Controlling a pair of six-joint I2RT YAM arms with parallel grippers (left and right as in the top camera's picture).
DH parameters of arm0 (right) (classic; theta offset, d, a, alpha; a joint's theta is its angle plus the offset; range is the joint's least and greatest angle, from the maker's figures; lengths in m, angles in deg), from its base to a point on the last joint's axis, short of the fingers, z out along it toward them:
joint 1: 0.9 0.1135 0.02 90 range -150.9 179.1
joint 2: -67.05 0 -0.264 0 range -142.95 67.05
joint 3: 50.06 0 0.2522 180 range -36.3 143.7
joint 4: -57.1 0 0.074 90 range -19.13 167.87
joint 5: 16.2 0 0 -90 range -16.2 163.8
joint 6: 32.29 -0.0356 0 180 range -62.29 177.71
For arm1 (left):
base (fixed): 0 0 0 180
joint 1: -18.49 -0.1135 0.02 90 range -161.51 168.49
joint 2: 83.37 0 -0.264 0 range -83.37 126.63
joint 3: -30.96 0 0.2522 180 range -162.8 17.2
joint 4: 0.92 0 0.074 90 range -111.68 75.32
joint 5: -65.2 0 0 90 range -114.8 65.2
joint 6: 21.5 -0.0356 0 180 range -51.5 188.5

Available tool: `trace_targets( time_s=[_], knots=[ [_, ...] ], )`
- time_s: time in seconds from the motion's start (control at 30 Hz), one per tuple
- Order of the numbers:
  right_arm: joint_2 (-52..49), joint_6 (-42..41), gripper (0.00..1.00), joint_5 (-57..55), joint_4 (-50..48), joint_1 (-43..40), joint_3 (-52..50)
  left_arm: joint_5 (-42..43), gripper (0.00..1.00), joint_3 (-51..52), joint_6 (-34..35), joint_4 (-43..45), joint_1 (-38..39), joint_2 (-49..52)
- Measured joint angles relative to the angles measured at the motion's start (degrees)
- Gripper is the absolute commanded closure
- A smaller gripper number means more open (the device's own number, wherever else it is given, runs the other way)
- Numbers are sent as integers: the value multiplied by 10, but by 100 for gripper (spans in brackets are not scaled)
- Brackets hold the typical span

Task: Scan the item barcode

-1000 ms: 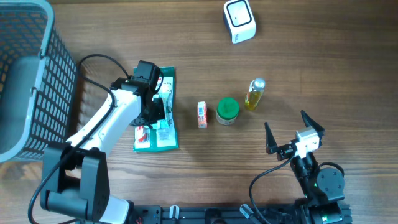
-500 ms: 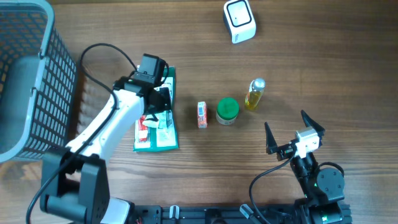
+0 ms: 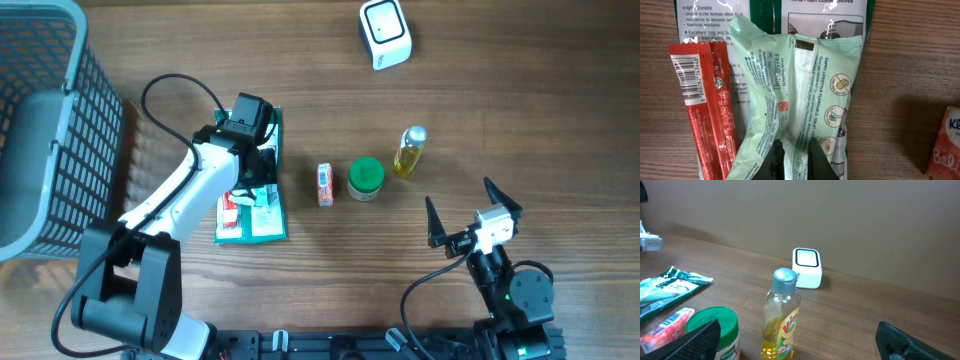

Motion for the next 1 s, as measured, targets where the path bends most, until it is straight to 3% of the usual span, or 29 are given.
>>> trace_targets(
  time_s=[0.1, 0.13, 0.17, 0.47, 0.53, 0.57, 0.6, 0.63, 0.73, 1.0],
  knots=[
    [0, 0, 0, 0, 0, 0, 0, -1, 95, 5, -2, 0, 0, 1],
    [0, 0, 0, 0, 0, 0, 0, -1, 75, 9, -3, 4, 0, 9],
    [0, 0, 0, 0, 0, 0, 0, -1, 63, 11, -4, 10, 0, 16],
    [0, 0, 0, 0, 0, 0, 0, -10, 46, 9, -12, 31, 10, 43],
    [0, 0, 1, 0, 0, 0, 0, 2, 47, 4, -12, 16, 8, 38],
    [0, 0, 0, 0, 0, 0, 0, 13, 55, 3, -12, 8, 6, 28],
    [0, 0, 0, 0, 0, 0, 0, 18, 75, 3, -12, 6, 5, 13],
    [0, 0, 0, 0, 0, 0, 0, 21, 85, 3, -11, 3, 5, -4],
    [0, 0, 0, 0, 0, 0, 0, 15, 81, -3, -12, -16, 5, -44],
    [0, 0, 0, 0, 0, 0, 0, -47, 79, 16, -12, -22, 5, 1]
  ],
)
